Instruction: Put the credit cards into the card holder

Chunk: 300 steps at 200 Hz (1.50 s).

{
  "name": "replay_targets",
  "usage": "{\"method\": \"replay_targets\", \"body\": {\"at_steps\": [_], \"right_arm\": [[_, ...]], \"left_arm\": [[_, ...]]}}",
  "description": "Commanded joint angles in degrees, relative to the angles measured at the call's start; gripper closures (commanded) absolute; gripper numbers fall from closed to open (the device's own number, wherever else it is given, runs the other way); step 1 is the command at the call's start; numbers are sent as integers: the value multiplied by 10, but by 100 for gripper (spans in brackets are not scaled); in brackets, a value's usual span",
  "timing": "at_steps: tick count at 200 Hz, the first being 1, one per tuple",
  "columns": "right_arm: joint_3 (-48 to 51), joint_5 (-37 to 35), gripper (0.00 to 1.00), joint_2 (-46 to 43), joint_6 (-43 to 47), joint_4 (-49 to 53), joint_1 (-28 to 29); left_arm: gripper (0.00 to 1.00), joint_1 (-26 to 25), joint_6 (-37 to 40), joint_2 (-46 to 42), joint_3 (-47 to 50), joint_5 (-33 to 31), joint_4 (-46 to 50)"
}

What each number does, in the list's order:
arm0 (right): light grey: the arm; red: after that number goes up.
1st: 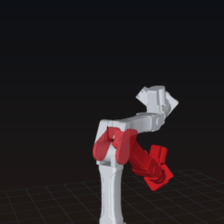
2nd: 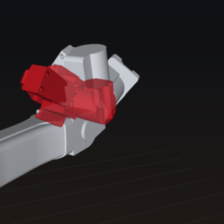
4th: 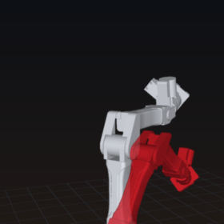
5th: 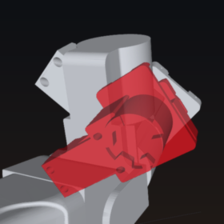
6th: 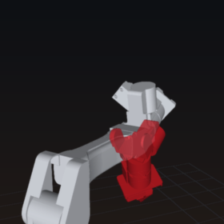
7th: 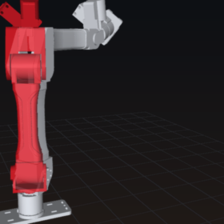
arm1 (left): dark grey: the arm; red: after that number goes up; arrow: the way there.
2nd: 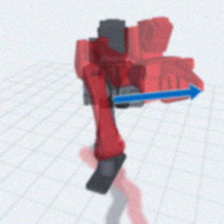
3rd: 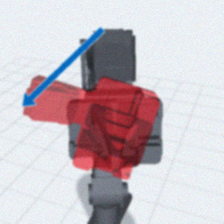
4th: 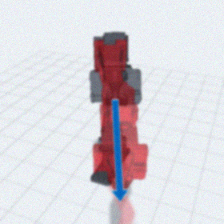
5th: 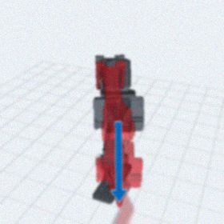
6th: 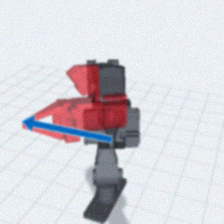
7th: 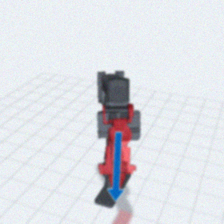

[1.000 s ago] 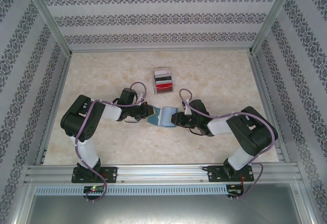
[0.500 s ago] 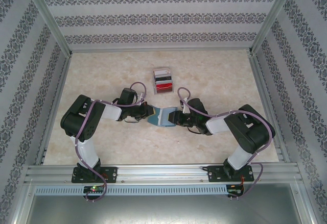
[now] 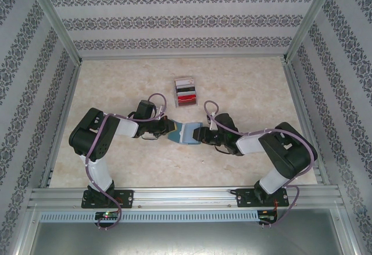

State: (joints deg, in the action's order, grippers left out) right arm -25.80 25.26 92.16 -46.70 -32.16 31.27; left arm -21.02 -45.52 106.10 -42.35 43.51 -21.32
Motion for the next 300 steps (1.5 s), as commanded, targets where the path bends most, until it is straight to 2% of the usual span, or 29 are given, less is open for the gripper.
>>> {"method": "replay_targets", "body": {"at_steps": [1, 38, 100, 132, 167, 189, 224, 277, 300], "right_arm": [[20, -21, 61, -17, 8, 27, -5], [28, -29, 59, -39, 16, 50, -9], [42, -30, 75, -58, 19, 54, -15], [35, -19, 75, -40, 19, 42, -14], [27, -13, 68, -28, 15, 31, -9], [23, -13, 67, -25, 14, 32, -9], [18, -10, 72, -12, 17, 33, -9], [13, -8, 72, 2, 15, 28, -6], [12, -7, 77, 4, 16, 29, -6]], "left_arm": [[100, 10, 13, 31, 11, -77, 28], [100, 11, 12, 32, 11, -76, 26], [100, 10, 13, 32, 11, -78, 28], [100, 10, 11, 34, 11, -75, 24], [100, 10, 13, 34, 11, -77, 27], [100, 10, 14, 32, 10, -78, 30], [100, 10, 13, 35, 10, -76, 27], [100, 10, 13, 35, 9, -75, 28], [100, 11, 13, 34, 9, -76, 29]]}}
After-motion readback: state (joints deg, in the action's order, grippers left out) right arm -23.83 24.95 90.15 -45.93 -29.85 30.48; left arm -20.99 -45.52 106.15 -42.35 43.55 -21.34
